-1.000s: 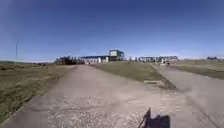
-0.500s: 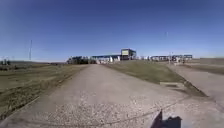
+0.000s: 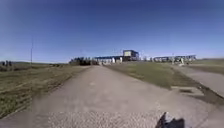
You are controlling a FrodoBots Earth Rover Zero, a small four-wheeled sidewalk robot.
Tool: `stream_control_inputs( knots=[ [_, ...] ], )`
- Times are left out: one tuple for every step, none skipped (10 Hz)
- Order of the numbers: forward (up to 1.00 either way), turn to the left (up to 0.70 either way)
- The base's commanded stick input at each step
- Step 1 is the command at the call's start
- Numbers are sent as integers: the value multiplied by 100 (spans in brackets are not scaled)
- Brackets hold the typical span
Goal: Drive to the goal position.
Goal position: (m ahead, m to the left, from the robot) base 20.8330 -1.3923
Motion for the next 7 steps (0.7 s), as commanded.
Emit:
stream_control_inputs(
  knots=[
    [100,27],
    [100,8],
    [100,0],
    [100,0],
    [100,0],
    [100,0],
    [100,0]
  ],
)
